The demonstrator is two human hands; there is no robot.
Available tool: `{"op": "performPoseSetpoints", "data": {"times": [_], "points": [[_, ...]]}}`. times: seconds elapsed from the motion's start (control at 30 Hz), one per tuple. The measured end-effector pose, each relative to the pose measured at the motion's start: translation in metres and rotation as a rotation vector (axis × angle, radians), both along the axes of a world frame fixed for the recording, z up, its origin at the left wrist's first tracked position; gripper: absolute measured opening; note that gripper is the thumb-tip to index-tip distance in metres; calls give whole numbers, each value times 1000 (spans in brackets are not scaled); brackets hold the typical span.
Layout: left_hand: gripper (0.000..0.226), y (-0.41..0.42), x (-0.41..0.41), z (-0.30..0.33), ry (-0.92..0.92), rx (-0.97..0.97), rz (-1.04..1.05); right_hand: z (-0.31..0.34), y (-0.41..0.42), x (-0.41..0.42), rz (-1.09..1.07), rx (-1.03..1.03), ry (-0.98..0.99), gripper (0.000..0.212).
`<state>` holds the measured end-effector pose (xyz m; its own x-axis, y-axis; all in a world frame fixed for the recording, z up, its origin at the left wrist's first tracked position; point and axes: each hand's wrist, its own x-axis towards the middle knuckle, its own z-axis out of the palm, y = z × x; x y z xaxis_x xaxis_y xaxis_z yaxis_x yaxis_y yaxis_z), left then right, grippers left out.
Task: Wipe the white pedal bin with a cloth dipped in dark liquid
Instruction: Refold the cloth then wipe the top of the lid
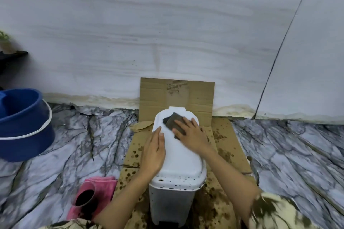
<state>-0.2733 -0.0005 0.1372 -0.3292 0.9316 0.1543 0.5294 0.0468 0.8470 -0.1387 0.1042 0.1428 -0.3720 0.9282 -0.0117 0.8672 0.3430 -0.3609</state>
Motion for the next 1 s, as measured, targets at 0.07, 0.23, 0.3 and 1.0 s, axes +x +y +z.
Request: {"op": "performPoseSetpoints", "data": {"times": [0.07, 0.23, 0.3, 1.0], "points": [[49, 1, -1, 0, 37, -1, 9, 0, 24, -2, -102, -58, 168, 54], [39, -2, -2, 3, -9, 48, 25, -5, -7, 17, -236, -185, 687, 54], [37, -2, -2, 4, -31, 53, 35, -11, -53, 29, -230, -136, 754, 48], [32, 0, -6, -6, -54, 63, 57, -17, -68, 37, -250, -46, 690, 41]]}}
